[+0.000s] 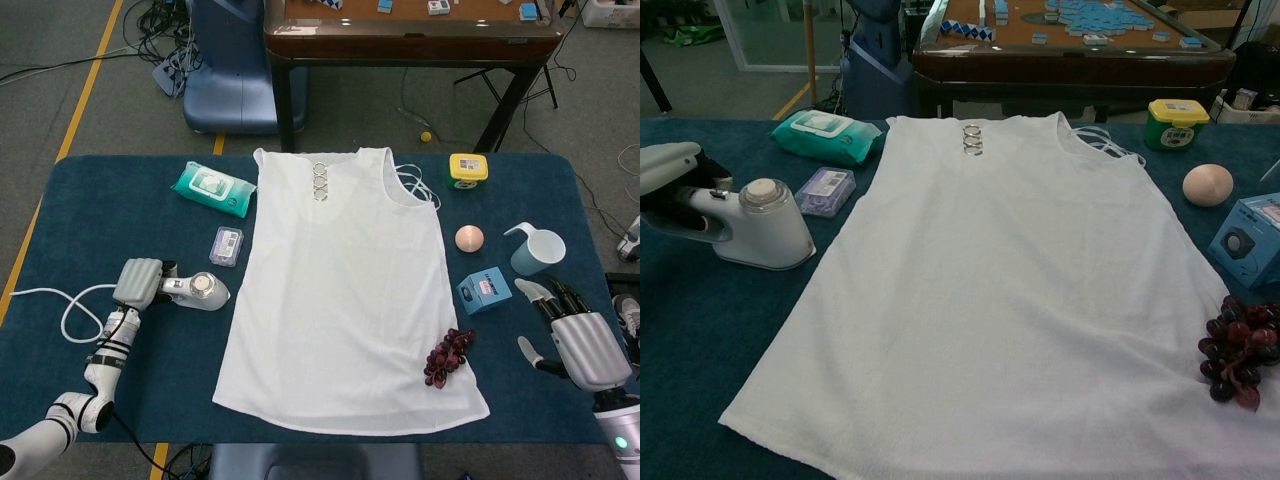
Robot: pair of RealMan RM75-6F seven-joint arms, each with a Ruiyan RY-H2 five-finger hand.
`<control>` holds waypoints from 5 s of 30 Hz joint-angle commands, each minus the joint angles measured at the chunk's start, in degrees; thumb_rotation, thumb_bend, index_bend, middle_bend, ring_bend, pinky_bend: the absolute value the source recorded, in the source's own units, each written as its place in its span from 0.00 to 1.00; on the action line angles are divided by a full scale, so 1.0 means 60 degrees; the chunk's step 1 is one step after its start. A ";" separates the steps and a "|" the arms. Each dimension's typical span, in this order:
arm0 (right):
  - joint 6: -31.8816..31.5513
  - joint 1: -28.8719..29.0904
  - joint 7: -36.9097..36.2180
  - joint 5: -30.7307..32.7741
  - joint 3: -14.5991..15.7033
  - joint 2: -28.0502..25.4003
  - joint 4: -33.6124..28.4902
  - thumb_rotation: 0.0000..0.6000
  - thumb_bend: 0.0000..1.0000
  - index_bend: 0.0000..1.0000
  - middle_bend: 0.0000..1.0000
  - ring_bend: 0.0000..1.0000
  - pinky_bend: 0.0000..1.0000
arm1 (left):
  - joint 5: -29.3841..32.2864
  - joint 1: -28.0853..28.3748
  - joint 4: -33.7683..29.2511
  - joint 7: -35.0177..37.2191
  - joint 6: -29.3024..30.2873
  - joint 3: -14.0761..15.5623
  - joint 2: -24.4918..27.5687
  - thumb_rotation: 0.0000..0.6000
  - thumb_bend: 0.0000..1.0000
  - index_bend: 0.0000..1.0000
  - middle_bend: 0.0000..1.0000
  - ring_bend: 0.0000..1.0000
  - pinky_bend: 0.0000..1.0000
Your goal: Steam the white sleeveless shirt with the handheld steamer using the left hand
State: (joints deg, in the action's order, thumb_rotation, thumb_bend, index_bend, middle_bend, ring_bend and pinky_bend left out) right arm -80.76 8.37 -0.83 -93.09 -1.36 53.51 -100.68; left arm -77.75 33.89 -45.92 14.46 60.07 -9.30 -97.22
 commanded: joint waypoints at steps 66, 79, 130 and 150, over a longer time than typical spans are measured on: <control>0.8428 0.6011 0.0524 0.3378 -0.0123 0.3420 0.0382 1.00 0.57 0.01 0.16 0.00 0.00 | 0.2292 0.2634 -0.2836 -0.4233 -0.1338 -0.1138 -0.1286 1.00 0.23 0.87 0.84 0.71 0.67; 0.8357 0.6136 0.0617 0.3559 0.0205 0.3594 0.0477 1.00 0.57 0.01 0.16 0.00 0.00 | 0.2041 0.3000 -0.1864 -0.4117 -0.1533 -0.1090 -0.1927 1.00 0.23 0.87 0.84 0.71 0.67; 0.7706 0.6248 0.0902 0.3601 0.0462 0.4271 0.0792 1.00 0.70 0.00 0.00 0.00 0.00 | 0.1608 0.2381 -0.2690 -0.3698 -0.1123 -0.0906 -0.0889 1.00 0.23 0.87 0.83 0.70 0.67; 0.7526 0.6238 0.1483 0.3964 0.0677 0.4213 0.0579 1.00 0.80 0.00 0.00 0.00 0.00 | 0.1490 0.2687 -0.1184 -0.3644 -0.1407 -0.0772 -0.1911 1.00 0.23 0.87 0.83 0.70 0.67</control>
State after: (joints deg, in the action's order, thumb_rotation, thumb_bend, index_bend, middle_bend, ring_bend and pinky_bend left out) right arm -35.59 45.79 8.04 -69.35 2.67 78.79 -97.18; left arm -68.80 49.72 -53.97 -7.90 51.93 -13.69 -108.17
